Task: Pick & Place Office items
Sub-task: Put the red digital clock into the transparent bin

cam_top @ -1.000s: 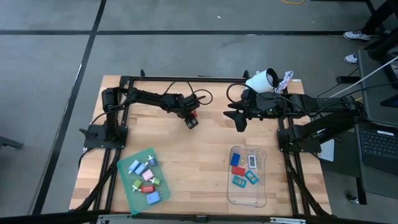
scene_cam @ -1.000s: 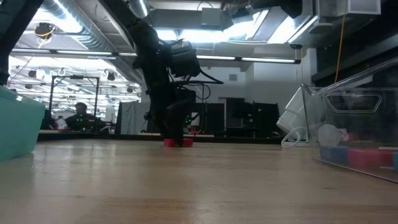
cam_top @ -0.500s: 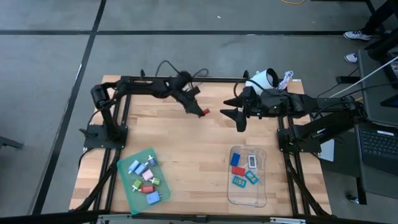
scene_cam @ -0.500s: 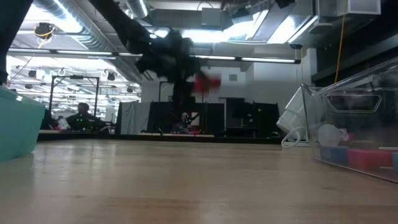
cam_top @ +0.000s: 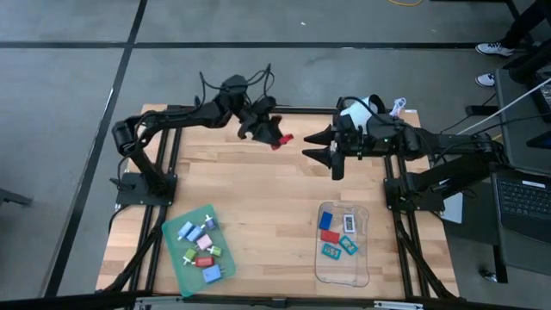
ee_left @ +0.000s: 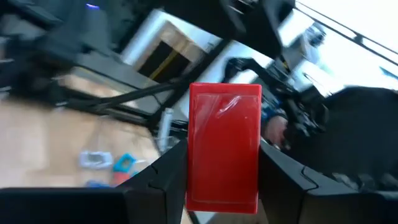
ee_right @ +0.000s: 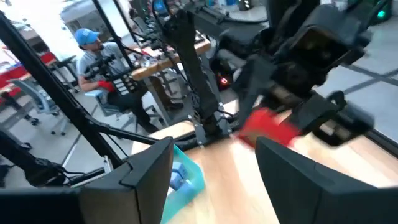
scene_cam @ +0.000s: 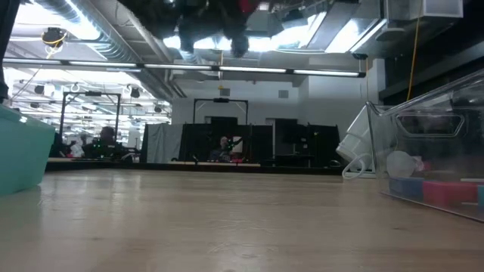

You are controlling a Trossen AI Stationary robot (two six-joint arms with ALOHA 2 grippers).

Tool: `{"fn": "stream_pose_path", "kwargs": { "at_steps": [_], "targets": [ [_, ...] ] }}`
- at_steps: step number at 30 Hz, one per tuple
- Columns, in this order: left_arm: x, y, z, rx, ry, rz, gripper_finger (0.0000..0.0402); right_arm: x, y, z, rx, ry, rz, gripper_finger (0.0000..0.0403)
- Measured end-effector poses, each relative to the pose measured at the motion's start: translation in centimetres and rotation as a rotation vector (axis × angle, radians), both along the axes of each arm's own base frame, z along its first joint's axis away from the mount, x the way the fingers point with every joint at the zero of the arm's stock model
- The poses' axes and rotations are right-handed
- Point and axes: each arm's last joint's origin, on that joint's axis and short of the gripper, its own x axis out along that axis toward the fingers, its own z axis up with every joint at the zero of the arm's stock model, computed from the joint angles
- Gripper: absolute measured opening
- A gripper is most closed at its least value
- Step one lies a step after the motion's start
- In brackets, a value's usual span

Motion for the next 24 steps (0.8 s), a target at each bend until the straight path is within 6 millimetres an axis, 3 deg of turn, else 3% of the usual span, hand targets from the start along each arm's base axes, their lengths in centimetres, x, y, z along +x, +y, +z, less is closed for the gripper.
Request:
{"fn": "stream_pose_path", "kwargs": {
  "at_steps": [5,17,24],
  "targets": [
    [1.0,-1.8,2.0,0.030,-0.059,-0.049,0.0150,0.4,-0.5,0.3,-0.016,-0.042,0.053,0.0233],
    [2.3,-5.5,2.2,0.022,-0.063,-0.133,0.0150,1.1,-0.5,-0.2,-0.030,-0.031,0.184,0.0233],
    [2.5,-6.0,2.5,0.022,-0.091,-0.116,0.0150,2.5,-0.2,-1.5,-0.014,0.015,0.263,0.0233]
  ]
}}
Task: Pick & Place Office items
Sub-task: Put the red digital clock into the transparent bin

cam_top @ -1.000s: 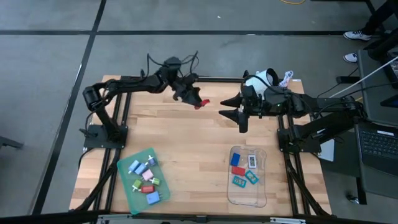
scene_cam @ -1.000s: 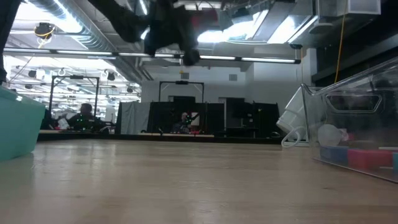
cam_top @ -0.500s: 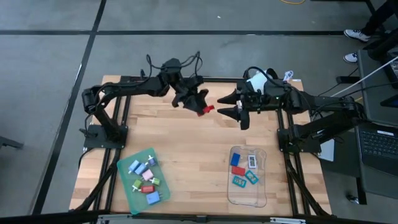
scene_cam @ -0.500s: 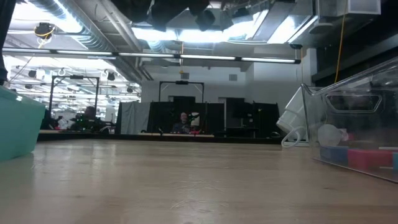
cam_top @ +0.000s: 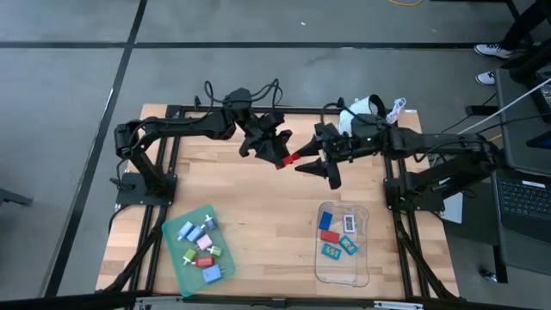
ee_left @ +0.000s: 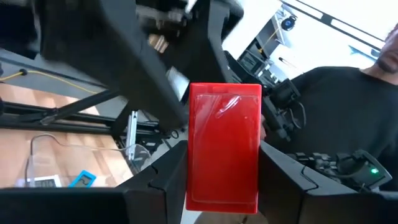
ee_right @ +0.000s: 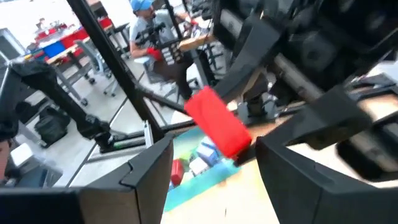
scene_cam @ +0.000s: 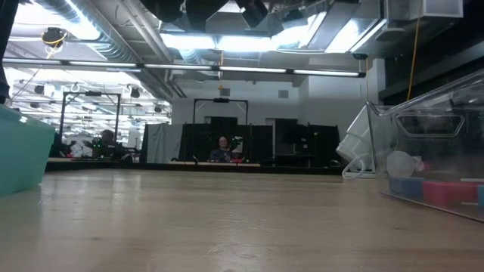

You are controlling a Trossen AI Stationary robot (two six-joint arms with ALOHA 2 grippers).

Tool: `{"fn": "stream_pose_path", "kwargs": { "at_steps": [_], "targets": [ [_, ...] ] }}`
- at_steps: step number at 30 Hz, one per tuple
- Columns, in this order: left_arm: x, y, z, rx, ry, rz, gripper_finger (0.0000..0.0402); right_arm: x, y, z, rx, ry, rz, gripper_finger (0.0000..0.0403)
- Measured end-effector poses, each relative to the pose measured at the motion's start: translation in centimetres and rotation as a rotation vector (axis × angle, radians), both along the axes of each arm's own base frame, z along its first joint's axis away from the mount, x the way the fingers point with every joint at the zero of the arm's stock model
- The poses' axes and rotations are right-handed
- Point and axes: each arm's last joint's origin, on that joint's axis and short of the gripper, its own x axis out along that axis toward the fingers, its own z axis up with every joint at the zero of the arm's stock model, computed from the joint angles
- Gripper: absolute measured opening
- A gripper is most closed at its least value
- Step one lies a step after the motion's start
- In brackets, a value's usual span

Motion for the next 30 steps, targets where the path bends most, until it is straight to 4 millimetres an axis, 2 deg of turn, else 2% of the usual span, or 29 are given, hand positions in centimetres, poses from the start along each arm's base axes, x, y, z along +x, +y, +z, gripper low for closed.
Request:
{"fn": "stream_pose_path", "kwargs": {
  "at_steps": [7,18,21,30],
  "targets": [
    [0.0,0.0,0.1,0.005,-0.013,0.005,0.0150,0.9,0.1,-0.5,0.001,0.002,0.019,0.0233],
    [0.6,-0.3,-0.5,-0.001,-0.006,0.028,0.0150,1.1,0.1,0.7,-0.008,-0.058,0.020,0.0222],
    [0.6,-0.3,-0.4,0.003,-0.015,0.032,0.0150,1.2,0.0,1.0,-0.014,-0.061,0.018,0.0195],
    [0.6,-0.3,-0.6,-0.006,0.001,0.023,0.0150,1.1,0.1,0.9,-0.013,-0.037,0.045,0.0078]
  ]
}}
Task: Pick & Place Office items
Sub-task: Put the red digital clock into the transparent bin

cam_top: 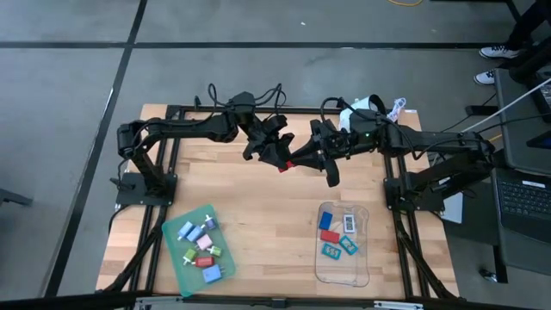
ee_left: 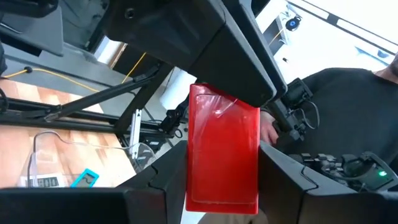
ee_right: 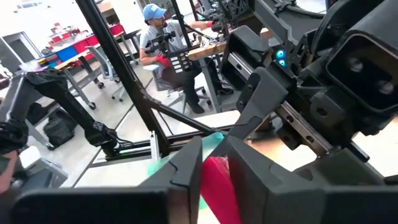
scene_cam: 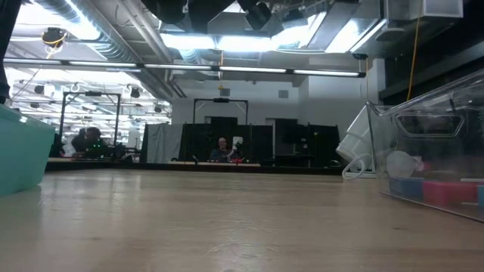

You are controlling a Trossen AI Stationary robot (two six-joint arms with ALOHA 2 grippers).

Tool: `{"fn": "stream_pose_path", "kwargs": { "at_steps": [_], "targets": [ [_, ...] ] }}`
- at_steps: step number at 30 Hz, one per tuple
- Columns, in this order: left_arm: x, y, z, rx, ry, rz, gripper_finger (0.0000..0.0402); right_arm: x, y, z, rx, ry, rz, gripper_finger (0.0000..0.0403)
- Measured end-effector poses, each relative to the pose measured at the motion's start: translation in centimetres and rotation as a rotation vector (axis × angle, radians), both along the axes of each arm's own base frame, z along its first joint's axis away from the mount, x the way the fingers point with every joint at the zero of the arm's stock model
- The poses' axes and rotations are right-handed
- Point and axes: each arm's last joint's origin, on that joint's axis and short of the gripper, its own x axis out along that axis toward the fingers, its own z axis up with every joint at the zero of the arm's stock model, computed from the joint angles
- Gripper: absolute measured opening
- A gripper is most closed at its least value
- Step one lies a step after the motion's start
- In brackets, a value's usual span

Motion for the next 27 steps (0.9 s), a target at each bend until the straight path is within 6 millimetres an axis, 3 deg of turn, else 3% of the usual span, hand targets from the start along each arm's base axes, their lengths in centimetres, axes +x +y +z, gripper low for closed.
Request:
{"fn": "stream_pose_path", "kwargs": {
  "at_steps": [5,17,21,27],
  "targets": [
    [0.00,0.00,0.00,0.001,-0.002,-0.002,0.0150,-0.04,-0.25,-0.08,0.056,0.023,0.019,0.0082],
    [-0.22,-0.03,0.52,0.011,-0.038,-0.023,0.0150,-0.05,-0.35,-0.49,0.036,0.049,0.042,0.0219],
    [-0.22,-0.01,0.55,0.009,-0.039,-0.021,0.0150,-0.04,-0.37,-0.49,0.013,0.043,0.034,0.0224],
    [-0.21,-0.01,0.55,0.008,-0.039,-0.015,0.0150,-0.02,-0.45,-0.48,0.002,0.039,0.011,0.0188]
  ]
}}
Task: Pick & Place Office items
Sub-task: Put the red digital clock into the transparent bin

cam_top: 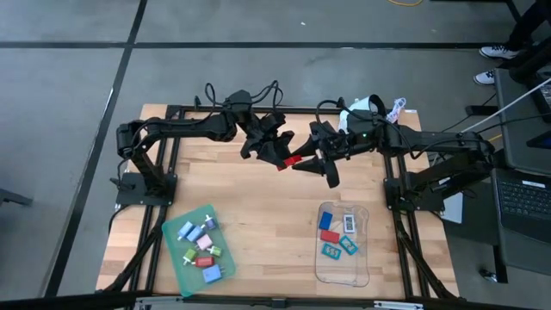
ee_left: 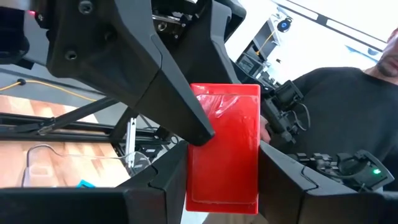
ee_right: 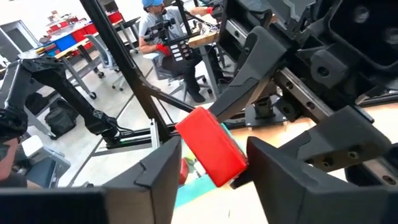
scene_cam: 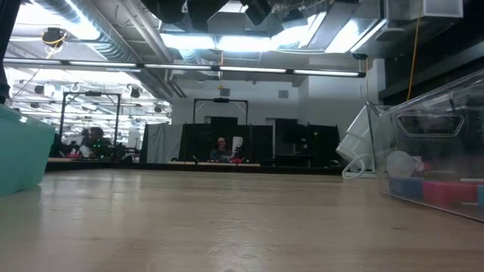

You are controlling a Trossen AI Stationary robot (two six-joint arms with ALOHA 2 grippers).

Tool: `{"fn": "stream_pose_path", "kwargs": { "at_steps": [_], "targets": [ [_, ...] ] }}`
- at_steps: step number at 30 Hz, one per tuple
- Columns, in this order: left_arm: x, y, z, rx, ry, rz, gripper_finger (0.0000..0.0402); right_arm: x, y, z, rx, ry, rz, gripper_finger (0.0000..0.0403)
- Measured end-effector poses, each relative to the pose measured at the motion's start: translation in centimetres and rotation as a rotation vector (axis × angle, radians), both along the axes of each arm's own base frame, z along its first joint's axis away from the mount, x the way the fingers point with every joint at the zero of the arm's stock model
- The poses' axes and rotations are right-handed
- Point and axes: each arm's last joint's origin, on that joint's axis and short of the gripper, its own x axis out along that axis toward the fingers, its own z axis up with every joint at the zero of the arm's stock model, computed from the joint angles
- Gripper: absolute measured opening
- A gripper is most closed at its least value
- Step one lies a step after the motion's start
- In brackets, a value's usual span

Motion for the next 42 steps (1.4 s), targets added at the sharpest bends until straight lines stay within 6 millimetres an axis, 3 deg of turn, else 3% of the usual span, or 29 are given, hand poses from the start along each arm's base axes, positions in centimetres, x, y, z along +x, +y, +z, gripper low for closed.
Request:
{"fn": "stream_pose_path", "kwargs": {
  "at_steps": [10,15,18,25,35,42],
  "targets": [
    [0.0,-0.1,0.1,0.002,-0.006,-0.003,0.0150,0.0,-0.1,0.0,-0.051,-0.017,0.001,0.0068],
    [0.0,0.0,0.1,0.003,-0.006,-0.003,0.0152,0.0,-0.3,0.0,-0.051,-0.019,0.003,0.0064],
    [-0.1,0.3,0.0,0.019,-0.021,0.018,0.0185,0.0,-0.4,-0.1,-0.029,-0.003,0.018,0.0061],
    [-1.2,4.1,-0.5,0.044,0.002,0.124,0.0258,-0.1,-0.8,0.0,-0.015,0.002,-0.004,0.0058],
    [-5.0,12.2,-2.4,0.118,0.076,0.477,0.0275,-0.5,-0.7,2.4,-0.004,-0.051,0.047,0.0058],
    [-8.2,16.1,-3.7,0.172,0.159,0.634,0.0275,-1.4,-0.2,-0.2,0.100,0.270,0.020,0.0058]
  ]
}}
